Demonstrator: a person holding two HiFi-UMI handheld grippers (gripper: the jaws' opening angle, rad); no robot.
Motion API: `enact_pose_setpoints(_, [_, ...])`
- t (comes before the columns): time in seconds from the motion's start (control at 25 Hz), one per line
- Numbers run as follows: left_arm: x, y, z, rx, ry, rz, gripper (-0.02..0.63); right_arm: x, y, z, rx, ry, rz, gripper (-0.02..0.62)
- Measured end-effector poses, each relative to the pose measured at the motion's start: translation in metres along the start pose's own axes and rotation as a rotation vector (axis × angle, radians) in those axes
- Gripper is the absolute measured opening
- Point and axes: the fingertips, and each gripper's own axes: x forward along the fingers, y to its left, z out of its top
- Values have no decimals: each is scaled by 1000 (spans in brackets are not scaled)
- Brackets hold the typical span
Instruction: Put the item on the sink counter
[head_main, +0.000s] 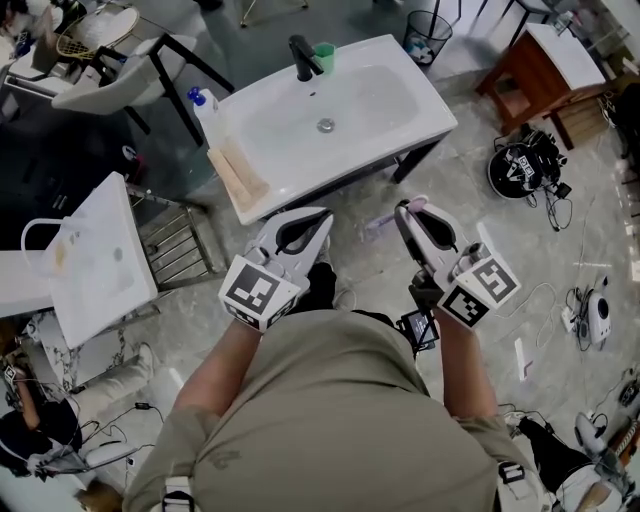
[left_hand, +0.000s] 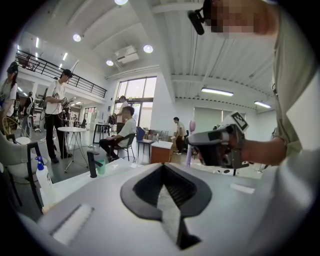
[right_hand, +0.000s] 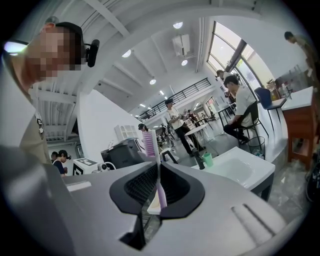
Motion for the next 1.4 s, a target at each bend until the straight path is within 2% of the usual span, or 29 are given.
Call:
enact_pose_setpoints(0.48, [45,87,0,-18,36,-9,6,74,-60,13,34,21,-34,32])
enact_pose_setpoints(0.88, [69,139,-4,-73,61,-17,6,127,-92,27,49,43,-50,32])
enact_pose_setpoints(1.16, [83,178,4,-61,54,-27,6,164,-112,32,58,56,-63,32])
enact_pose_setpoints(1.4, [92,212,0,-84,67,-30,6,203,-127,41,57,63,-64,32])
